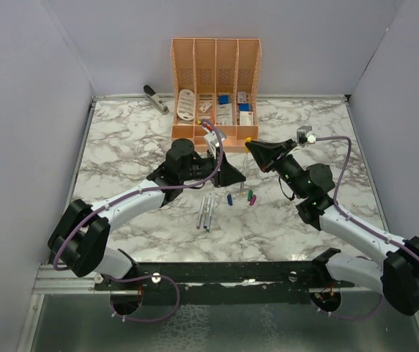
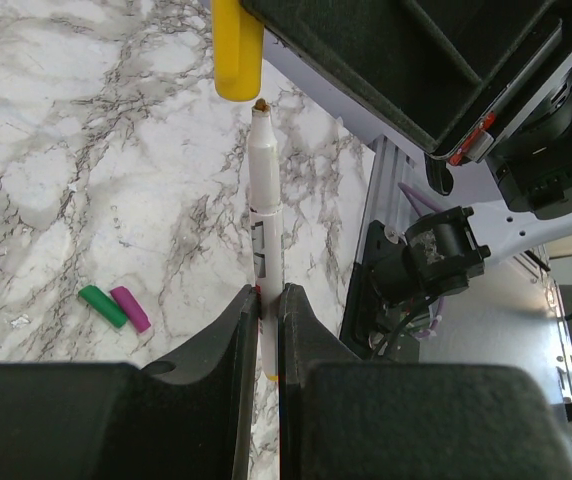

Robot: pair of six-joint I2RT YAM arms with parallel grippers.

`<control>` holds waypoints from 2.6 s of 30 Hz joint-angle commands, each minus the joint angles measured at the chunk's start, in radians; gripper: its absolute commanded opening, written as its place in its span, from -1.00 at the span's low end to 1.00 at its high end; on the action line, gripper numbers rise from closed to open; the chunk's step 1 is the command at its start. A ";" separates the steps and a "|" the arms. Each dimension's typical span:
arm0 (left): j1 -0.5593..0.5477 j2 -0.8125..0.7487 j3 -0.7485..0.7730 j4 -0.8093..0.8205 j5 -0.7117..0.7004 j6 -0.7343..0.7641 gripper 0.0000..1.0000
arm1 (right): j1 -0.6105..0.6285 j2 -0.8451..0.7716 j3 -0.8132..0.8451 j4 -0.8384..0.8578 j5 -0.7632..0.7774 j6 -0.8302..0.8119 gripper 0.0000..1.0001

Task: Insert the pens into the pen caps

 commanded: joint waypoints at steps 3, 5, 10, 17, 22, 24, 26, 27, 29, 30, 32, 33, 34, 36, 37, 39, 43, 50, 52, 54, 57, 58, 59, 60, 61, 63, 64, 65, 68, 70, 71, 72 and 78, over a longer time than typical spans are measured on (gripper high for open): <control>-0.002 -0.002 0.024 0.040 0.013 0.001 -1.00 | 0.000 -0.021 -0.007 -0.012 -0.009 -0.002 -0.98; -0.002 0.002 0.026 0.040 0.016 0.001 -1.00 | 0.000 -0.018 -0.005 -0.011 -0.007 0.001 -0.98; -0.002 0.014 0.033 0.040 0.022 0.001 -1.00 | 0.000 0.000 0.005 -0.001 -0.008 0.017 -0.98; -0.002 0.022 0.037 0.041 0.025 0.000 -1.00 | 0.000 0.017 0.017 0.010 -0.002 0.029 -0.98; -0.002 0.013 0.030 0.040 0.005 0.006 -1.00 | 0.000 0.012 0.012 -0.006 -0.010 0.035 -0.98; 0.000 0.005 0.026 0.040 -0.006 0.007 -1.00 | 0.000 0.004 0.007 -0.012 -0.012 0.036 -0.98; 0.001 0.000 0.022 0.040 -0.019 0.010 -1.00 | 0.000 -0.003 0.002 -0.016 -0.011 0.039 -0.98; 0.003 -0.003 0.021 0.040 -0.022 0.009 -1.00 | 0.000 -0.007 0.001 -0.020 -0.009 0.040 -0.98; 0.004 -0.002 0.017 0.040 -0.023 0.005 -1.00 | 0.000 -0.014 0.000 -0.022 -0.005 0.042 -0.98; 0.006 -0.001 0.017 0.040 -0.023 0.005 -1.00 | -0.001 -0.017 -0.001 -0.024 -0.004 0.042 -0.98; 0.006 -0.001 0.017 0.040 -0.023 0.004 -1.00 | -0.001 -0.019 0.000 -0.025 -0.004 0.042 -0.98; 0.006 -0.001 0.017 0.041 -0.023 0.004 -1.00 | 0.000 -0.020 0.002 -0.026 -0.004 0.042 -0.98; 0.007 -0.001 0.017 0.040 -0.023 0.004 -1.00 | 0.000 -0.020 0.002 -0.028 -0.003 0.041 -0.98; 0.007 -0.004 0.016 0.040 -0.024 0.004 -1.00 | 0.000 -0.023 0.003 -0.033 -0.002 0.040 -0.98; 0.007 -0.004 0.014 0.040 -0.026 0.003 -1.00 | -0.001 -0.024 0.003 -0.033 -0.002 0.041 -0.98; 0.007 -0.007 0.011 0.040 -0.033 0.002 -1.00 | 0.000 -0.025 0.001 -0.037 -0.006 0.039 -0.98; 0.007 -0.013 0.011 0.041 -0.040 0.006 -1.00 | 0.000 -0.025 -0.005 -0.040 -0.015 0.046 -0.98; 0.009 -0.009 0.032 0.041 -0.033 0.013 -1.00 | 0.005 0.005 -0.032 -0.009 -0.034 0.081 -0.98; 0.009 -0.010 0.044 0.041 -0.035 0.014 -1.00 | 0.010 0.018 -0.037 -0.003 -0.039 0.082 -0.98; 0.009 -0.010 0.058 0.041 -0.036 0.017 -1.00 | 0.013 0.033 -0.040 0.004 -0.046 0.085 -0.98; 0.009 -0.013 0.074 0.041 -0.048 0.023 -1.00 | 0.018 0.046 -0.044 0.008 -0.058 0.089 -0.98; 0.009 -0.015 0.077 0.043 -0.056 0.025 -1.00 | 0.020 0.050 -0.044 0.008 -0.063 0.090 -0.98; 0.009 -0.017 0.079 0.047 -0.066 0.027 -1.00 | 0.022 0.053 -0.044 0.008 -0.067 0.092 -0.98; 0.009 -0.019 0.081 0.050 -0.076 0.029 -1.00 | 0.023 0.054 -0.043 0.007 -0.072 0.091 -0.98; 0.009 -0.018 0.084 0.053 -0.089 0.030 -1.00 | 0.024 0.056 -0.043 0.004 -0.078 0.091 -0.98; 0.009 -0.021 0.087 0.057 -0.110 0.030 -1.00 | 0.026 0.056 -0.043 -0.010 -0.086 0.091 -0.98; 0.010 -0.022 0.088 0.058 -0.123 0.030 -1.00 | 0.027 0.054 -0.042 -0.019 -0.089 0.091 -0.98; 0.010 -0.024 0.089 0.059 -0.139 0.031 -1.00 | 0.028 0.052 -0.041 -0.030 -0.092 0.091 -0.98; 0.015 -0.032 0.088 0.060 -0.195 0.033 -1.00 | 0.032 0.050 -0.031 -0.072 -0.100 0.081 -0.98; 0.024 -0.047 0.085 0.060 -0.233 0.037 -1.00 | 0.035 0.050 -0.016 -0.131 -0.100 0.067 -0.98; 0.030 -0.054 0.084 0.060 -0.249 0.039 -1.00 | 0.036 0.050 -0.010 -0.154 -0.098 0.059 -0.98; 0.038 -0.060 0.083 0.060 -0.261 0.040 -1.00 | 0.038 0.051 -0.003 -0.179 -0.097 0.050 -0.98; 0.096 -0.086 0.108 0.062 -0.284 0.051 -1.00 | 0.050 0.058 0.018 -0.277 -0.092 -0.011 -0.98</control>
